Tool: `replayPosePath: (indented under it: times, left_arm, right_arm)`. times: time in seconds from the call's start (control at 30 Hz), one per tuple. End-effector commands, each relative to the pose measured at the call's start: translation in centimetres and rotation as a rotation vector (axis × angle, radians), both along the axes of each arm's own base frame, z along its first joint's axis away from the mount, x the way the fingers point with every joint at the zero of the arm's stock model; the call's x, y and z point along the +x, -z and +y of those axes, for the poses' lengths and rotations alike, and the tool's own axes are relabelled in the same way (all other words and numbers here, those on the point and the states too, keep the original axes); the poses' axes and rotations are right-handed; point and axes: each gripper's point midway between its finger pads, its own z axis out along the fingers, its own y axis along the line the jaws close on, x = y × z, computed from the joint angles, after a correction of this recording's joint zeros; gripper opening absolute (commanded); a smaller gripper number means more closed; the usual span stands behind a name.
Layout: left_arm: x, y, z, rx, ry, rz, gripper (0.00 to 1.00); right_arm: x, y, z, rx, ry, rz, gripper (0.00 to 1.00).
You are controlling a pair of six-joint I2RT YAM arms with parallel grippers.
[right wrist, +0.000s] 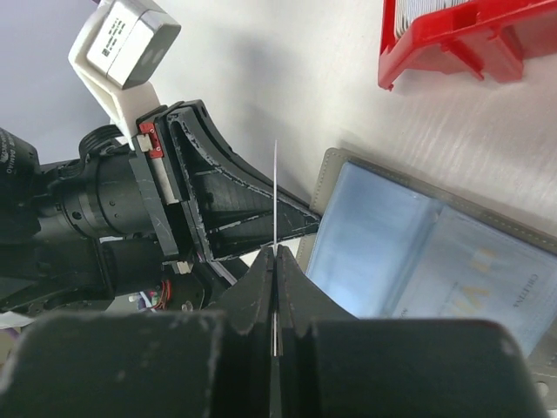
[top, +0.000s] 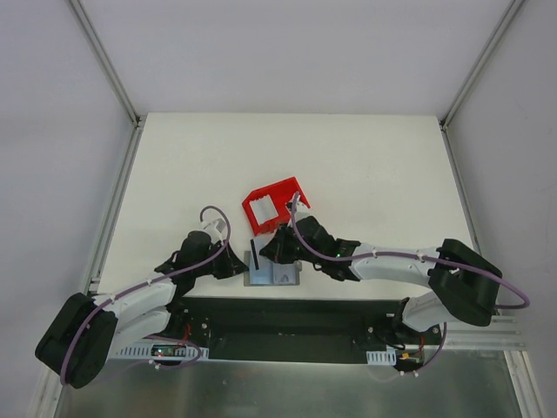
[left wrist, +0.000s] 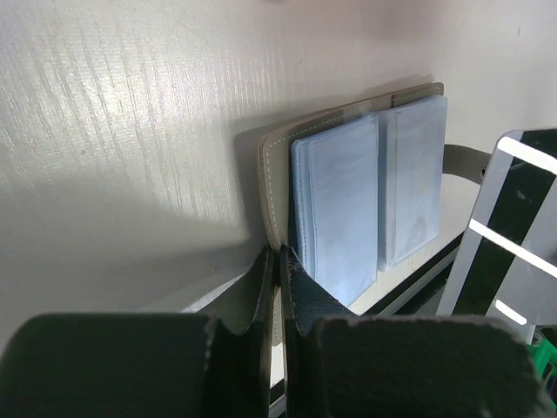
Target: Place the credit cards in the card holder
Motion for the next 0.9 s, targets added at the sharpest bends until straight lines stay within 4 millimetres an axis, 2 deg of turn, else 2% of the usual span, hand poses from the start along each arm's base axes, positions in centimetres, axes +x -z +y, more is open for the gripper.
replayPosePath:
  times: [0.0,0.3,0.87]
  left_arm:
    - [-0.94,2.12,1.46,0.064,-0.033,0.042,0.0]
    - [-0.86,1.87,1.48,0.056,-0.033,0.017,0.0]
    - [-1.08,2.6,1.2,0.05,-0.048,0.055,0.0]
  right_arm:
    - [0.01,-1.03,0.56,0.062,0.023,-0.02,0.0]
    - [0.22,-0.85,0.84,0.061,0.026,-0.045,0.01]
    - [0.72,-0.65,1.03,0.06,0.03,-0.068,0.0]
